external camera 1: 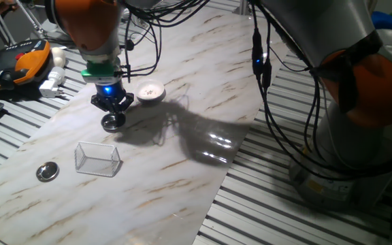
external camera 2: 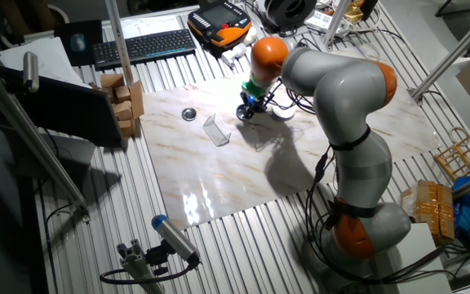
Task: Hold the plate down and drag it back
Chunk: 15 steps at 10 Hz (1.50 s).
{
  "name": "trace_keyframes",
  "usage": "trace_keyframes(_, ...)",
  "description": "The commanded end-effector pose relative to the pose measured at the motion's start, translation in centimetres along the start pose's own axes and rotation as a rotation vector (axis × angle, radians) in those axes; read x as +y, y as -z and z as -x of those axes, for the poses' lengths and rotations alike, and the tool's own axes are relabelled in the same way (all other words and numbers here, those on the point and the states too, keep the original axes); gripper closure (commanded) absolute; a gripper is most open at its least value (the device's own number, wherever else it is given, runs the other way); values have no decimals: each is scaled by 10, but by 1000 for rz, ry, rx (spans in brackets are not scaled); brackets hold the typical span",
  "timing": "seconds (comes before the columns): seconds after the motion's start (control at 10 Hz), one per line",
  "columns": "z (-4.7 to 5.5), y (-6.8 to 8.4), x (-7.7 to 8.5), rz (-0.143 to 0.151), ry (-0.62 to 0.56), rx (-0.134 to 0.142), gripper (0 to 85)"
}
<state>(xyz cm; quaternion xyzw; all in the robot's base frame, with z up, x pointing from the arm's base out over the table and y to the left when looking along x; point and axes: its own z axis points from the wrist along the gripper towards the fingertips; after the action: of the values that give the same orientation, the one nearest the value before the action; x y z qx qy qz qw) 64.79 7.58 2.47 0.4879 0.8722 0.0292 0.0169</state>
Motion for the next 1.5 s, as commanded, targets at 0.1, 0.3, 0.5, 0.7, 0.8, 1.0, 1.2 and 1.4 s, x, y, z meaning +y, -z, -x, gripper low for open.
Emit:
trace_keyframes(0.1,0,0,0,31,21,2,850)
trace_keyframes(0.3,0,0,0,41,72,0,850)
trace_keyframes(0.5,0,0,0,52,107,12,850)
trace_keyframes(0.7,0,0,0,60,121,10,850)
trace_keyframes(0.8,1,1,0,74,128,0,850)
trace_keyframes(1.0,4,1,0,94,131,-22,850)
trace_keyframes(1.2,8,0,1,102,126,-50,850)
trace_keyframes(1.4,14,3,2,97,131,-61,850)
